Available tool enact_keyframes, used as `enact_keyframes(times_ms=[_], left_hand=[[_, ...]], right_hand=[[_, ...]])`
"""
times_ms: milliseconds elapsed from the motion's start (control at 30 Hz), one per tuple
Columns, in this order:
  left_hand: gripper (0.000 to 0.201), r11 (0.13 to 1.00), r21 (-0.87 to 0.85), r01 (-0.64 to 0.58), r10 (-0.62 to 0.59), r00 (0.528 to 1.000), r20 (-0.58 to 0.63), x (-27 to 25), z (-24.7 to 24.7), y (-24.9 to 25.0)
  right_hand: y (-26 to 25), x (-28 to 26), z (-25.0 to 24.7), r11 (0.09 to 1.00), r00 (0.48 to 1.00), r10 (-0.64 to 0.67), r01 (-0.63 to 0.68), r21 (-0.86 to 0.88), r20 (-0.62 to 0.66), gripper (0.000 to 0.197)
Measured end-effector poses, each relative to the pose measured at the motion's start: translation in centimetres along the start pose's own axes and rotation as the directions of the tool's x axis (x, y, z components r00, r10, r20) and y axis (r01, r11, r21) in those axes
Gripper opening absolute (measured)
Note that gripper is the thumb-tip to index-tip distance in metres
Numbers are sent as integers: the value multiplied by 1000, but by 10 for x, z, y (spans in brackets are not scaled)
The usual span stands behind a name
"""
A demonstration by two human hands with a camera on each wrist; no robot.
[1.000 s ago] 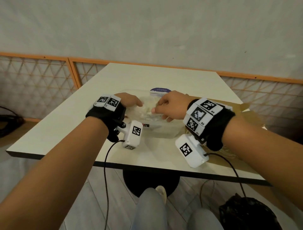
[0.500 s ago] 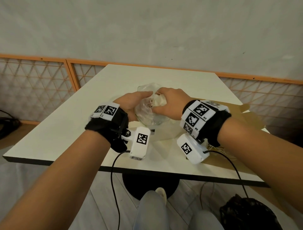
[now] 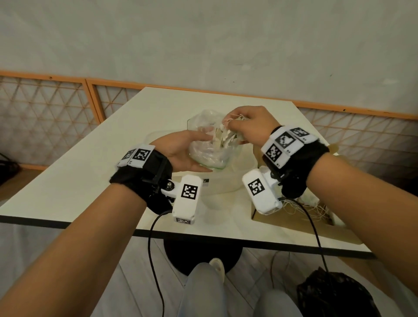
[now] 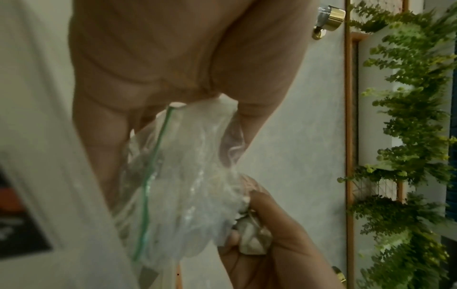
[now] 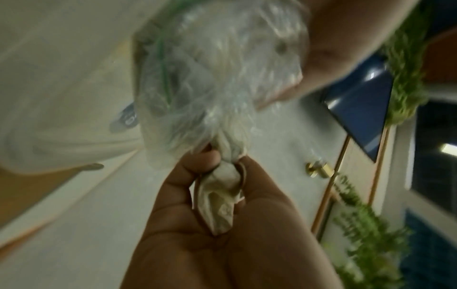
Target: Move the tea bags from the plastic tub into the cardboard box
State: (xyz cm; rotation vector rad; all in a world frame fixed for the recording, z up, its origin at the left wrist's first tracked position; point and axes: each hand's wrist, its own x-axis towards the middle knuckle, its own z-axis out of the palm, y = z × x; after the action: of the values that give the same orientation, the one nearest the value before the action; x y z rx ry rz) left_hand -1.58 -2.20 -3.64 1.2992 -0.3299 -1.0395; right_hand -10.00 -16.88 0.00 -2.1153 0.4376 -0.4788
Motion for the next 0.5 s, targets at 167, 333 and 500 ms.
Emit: enact_keyframes(times_ms=[167, 333, 500], left_hand=[[26, 1000, 9, 20, -19, 996, -89, 4, -6, -5], [3, 997, 47, 67, -60, 988, -142, 4, -10, -2], [32, 999, 28, 33, -29, 991, -128, 8, 0, -5]], right_hand=[[-2, 2, -10, 963, 998, 65, -60, 264, -10, 19], [-5, 5, -18, 947, 992, 107, -82, 309, -64, 19], [6, -2, 6, 971, 997, 20, -1, -240, 76, 29]])
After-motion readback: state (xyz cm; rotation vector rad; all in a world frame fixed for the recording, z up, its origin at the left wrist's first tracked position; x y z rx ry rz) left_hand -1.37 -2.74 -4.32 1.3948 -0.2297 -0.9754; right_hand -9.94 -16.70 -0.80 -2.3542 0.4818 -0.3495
